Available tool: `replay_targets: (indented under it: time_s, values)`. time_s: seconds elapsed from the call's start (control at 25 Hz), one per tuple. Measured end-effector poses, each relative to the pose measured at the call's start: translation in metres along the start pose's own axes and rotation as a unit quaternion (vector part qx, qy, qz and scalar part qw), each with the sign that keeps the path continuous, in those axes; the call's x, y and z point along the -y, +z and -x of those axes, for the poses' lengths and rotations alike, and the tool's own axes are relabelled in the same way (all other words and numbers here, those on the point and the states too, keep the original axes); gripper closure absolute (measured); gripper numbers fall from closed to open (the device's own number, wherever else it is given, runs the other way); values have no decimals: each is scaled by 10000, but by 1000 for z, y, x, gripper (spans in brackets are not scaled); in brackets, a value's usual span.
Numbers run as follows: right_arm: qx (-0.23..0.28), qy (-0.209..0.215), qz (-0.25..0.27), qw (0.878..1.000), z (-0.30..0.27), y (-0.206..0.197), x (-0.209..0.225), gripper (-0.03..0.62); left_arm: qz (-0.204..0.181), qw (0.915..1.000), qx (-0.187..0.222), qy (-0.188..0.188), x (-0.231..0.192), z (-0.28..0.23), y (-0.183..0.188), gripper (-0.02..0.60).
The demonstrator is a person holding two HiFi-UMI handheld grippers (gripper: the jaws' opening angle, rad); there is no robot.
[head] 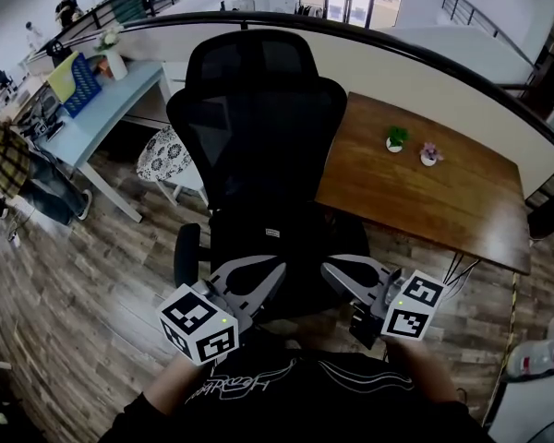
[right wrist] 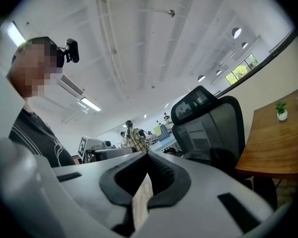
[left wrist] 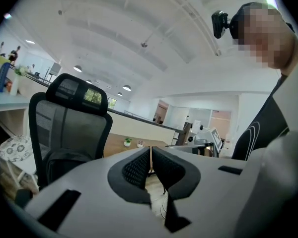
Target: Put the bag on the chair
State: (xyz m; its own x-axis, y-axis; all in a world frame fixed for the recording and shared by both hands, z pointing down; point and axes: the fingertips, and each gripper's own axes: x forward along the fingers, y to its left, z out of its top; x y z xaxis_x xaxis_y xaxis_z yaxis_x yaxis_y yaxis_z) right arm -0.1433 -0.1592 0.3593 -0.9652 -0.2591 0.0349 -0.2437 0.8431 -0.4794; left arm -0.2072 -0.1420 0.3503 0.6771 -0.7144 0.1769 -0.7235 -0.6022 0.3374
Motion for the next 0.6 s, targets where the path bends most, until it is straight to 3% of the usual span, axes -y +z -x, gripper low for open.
replay_targets:
  time_s: [0.6]
  values:
    - [148,-39,-67,9999,-9,9,-2,599,-110,9998,-151,102,-9,7,0,545]
